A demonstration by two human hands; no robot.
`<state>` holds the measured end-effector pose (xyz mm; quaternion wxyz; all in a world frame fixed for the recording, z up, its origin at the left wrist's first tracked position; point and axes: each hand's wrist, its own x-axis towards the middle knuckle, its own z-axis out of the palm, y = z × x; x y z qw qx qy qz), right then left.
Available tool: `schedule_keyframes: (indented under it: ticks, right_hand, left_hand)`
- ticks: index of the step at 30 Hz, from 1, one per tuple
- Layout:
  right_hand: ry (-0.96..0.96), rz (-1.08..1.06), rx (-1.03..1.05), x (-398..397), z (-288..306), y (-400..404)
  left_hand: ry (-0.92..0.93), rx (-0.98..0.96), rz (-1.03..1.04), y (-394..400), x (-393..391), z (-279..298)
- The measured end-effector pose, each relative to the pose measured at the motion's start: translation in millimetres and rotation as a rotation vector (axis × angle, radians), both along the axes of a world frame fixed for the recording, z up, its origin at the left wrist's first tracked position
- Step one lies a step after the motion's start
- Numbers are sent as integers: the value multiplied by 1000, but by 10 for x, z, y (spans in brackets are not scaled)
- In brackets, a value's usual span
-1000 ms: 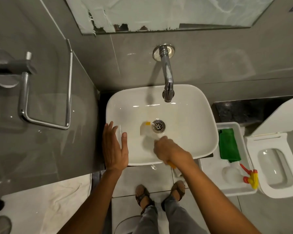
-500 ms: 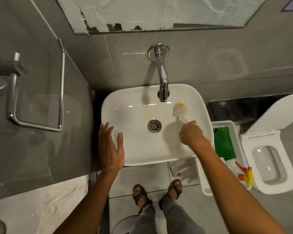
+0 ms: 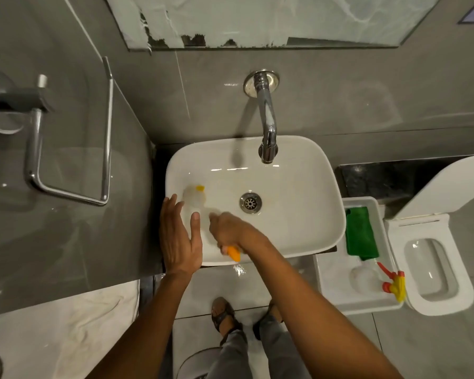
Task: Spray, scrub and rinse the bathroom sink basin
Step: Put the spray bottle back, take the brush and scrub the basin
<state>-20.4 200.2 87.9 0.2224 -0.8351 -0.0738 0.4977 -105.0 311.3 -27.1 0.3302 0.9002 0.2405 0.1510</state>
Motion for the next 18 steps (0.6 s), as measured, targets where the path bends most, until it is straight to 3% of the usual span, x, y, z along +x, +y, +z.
schedule_keyframes:
  ticks: [4, 6, 12, 18]
  right_hand:
    - [-400, -69, -175, 306, -229, 9]
    - [-506, -79, -279, 347, -276, -196]
    - [-303, -291, -474, 131, -142, -1240]
    - [41, 50, -385, -317, 221, -1197]
  left_hand:
    - [-28, 34, -15, 16, 4, -50]
    - [-19, 24, -15, 15, 1, -55]
    - [-14, 15, -22, 8, -18, -27]
    - [-10, -38, -24, -14, -40, 67]
